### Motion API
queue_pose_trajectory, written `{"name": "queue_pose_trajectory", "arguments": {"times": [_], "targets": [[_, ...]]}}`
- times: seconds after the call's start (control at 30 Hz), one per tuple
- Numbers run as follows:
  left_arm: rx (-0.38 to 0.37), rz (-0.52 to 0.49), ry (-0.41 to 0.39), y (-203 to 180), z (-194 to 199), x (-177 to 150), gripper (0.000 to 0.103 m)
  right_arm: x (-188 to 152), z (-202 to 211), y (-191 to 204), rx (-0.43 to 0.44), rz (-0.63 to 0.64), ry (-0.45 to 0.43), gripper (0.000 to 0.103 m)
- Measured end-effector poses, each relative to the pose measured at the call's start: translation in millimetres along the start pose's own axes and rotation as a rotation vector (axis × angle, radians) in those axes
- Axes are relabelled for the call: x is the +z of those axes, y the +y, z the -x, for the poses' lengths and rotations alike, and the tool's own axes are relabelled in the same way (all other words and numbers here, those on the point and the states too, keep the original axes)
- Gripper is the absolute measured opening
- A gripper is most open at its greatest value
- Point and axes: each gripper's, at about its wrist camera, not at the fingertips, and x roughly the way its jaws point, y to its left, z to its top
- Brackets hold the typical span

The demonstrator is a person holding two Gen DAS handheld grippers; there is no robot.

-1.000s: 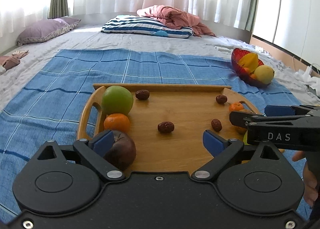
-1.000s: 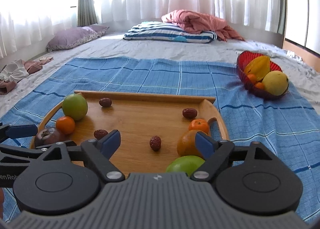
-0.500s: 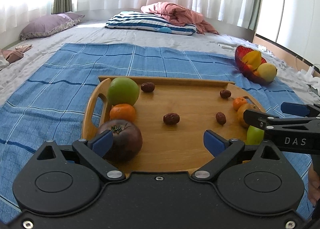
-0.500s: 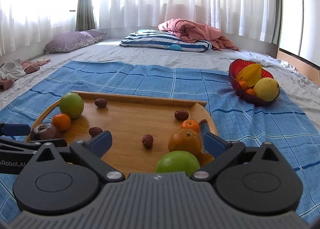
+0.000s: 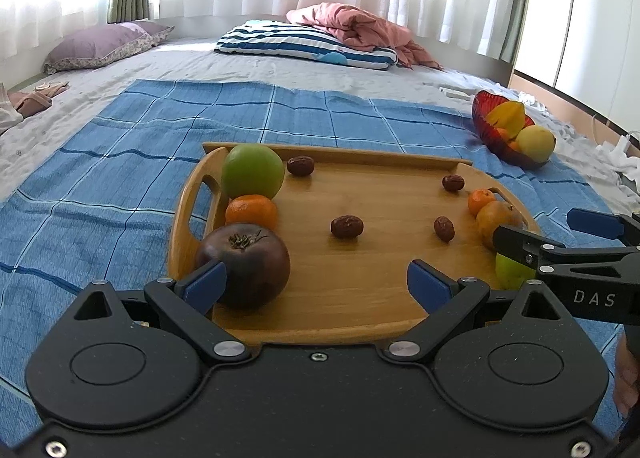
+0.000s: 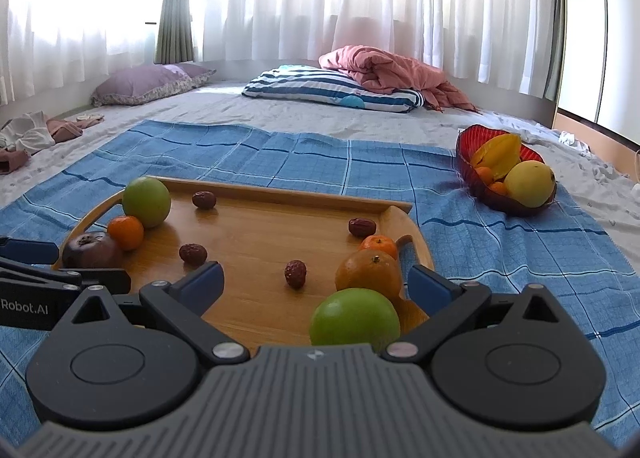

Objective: Organize fruits

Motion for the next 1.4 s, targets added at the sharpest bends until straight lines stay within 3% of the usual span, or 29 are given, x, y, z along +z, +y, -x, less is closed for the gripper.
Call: {"name": "queue_pose_trajectory", "arguments": {"times": [0.97,1.4], "targets": [[0.012,0.012,-0.004,3.4,15.0,-38.9,0.098,-46.0,27.3,2.0,-0.049,-0.061,-0.107,0.103],[0.027,-0.008,0.008,1.2,14.6,-53.1,0.098,-65.2,28.7,2.8,-0.022,-0.088,-0.105,0.103]]}}
